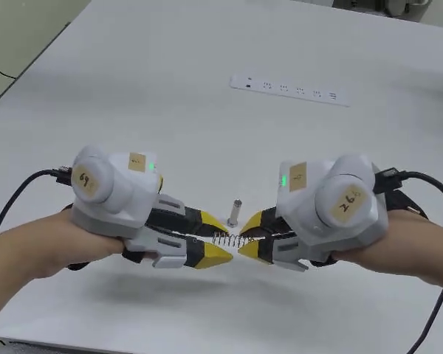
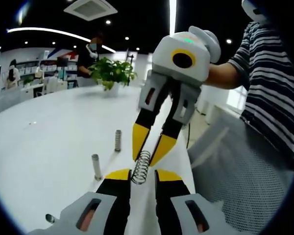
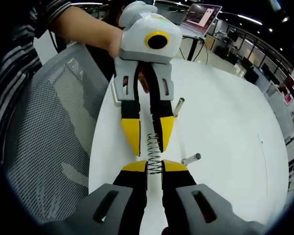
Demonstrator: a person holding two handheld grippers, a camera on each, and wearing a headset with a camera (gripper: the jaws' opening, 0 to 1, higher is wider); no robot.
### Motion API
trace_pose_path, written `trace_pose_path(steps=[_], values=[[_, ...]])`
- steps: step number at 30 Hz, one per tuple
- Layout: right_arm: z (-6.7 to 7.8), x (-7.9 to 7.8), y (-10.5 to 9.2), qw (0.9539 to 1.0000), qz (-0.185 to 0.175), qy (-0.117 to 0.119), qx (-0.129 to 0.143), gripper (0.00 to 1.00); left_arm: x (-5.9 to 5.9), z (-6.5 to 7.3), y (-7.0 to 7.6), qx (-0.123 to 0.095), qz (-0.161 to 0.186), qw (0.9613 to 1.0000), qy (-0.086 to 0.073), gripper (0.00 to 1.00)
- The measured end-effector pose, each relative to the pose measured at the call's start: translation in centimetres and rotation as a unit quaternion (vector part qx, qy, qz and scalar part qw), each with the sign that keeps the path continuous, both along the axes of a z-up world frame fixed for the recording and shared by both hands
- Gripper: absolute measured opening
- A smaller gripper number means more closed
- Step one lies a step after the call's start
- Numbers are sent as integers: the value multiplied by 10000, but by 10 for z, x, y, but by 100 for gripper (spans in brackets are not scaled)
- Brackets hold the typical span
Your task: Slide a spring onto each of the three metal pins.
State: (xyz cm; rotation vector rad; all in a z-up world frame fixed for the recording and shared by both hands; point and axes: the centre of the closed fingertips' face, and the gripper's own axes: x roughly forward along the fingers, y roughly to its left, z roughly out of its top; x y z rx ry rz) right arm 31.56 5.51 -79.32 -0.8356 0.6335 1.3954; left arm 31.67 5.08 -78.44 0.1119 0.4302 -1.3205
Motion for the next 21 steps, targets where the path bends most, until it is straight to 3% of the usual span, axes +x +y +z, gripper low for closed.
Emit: trace_pose_path(steps=[9,21], values=[[2,-1,1,10000,64,-10,-1,7,3,4,1,-46,45,10000,-59,4],[4,-3,0,10000,51,17,70,7,-2,7,-1,-107,-55,9999,-113,3]])
